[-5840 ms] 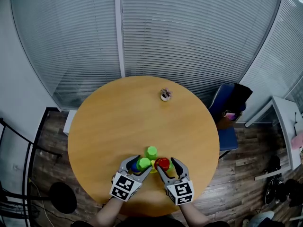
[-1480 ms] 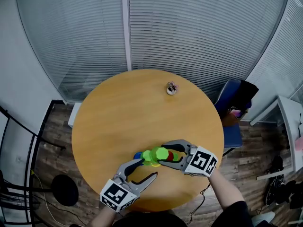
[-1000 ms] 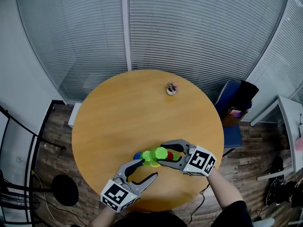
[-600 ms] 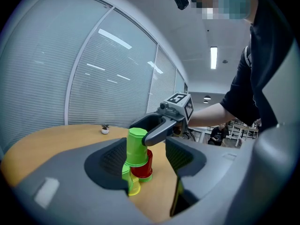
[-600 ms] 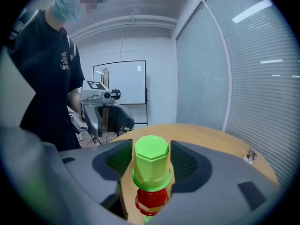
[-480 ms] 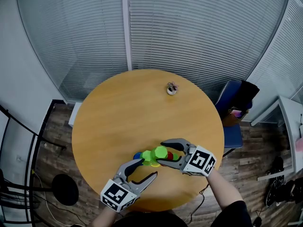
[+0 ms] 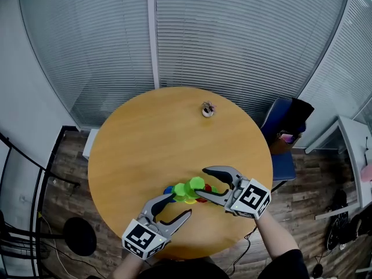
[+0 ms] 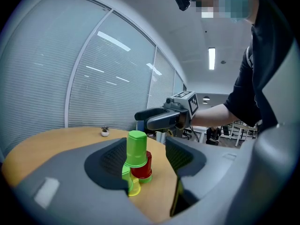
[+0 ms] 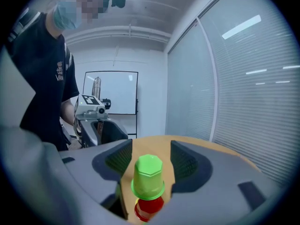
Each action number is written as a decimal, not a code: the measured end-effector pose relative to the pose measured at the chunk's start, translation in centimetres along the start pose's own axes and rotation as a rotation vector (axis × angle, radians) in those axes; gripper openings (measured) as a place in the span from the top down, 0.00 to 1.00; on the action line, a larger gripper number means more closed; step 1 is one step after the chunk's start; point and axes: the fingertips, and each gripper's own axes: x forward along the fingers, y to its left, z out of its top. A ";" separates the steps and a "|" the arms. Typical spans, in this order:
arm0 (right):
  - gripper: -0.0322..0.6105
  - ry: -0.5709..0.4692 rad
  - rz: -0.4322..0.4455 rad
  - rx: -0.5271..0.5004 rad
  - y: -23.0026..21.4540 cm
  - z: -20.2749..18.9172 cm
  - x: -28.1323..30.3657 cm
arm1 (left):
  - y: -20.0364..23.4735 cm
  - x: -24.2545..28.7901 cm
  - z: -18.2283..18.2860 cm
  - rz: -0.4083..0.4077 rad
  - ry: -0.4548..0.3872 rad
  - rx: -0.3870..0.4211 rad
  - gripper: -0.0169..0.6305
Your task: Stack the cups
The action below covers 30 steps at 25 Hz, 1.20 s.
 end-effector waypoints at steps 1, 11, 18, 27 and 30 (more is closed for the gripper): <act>0.58 -0.015 -0.032 0.008 0.1 0.4 -0.4 | -0.1 -0.3 0.1 -0.001 -0.005 0.002 0.59; 0.69 -0.112 -0.354 0.098 2.8 1.1 -3.8 | -1.2 -2.9 0.8 -0.040 -0.052 0.049 0.60; 0.86 -0.173 -0.480 0.194 6.7 0.5 -4.8 | -2.5 -4.8 -0.2 -0.058 -0.052 0.049 0.85; 0.88 -0.221 -0.577 0.311 10.7 -0.8 -7.1 | -4.6 -6.8 -1.4 -0.027 -0.045 0.069 0.96; 0.88 -0.273 -0.549 0.361 12.9 -1.0 -8.2 | -5.9 -7.4 -1.7 -0.010 -0.038 0.076 0.96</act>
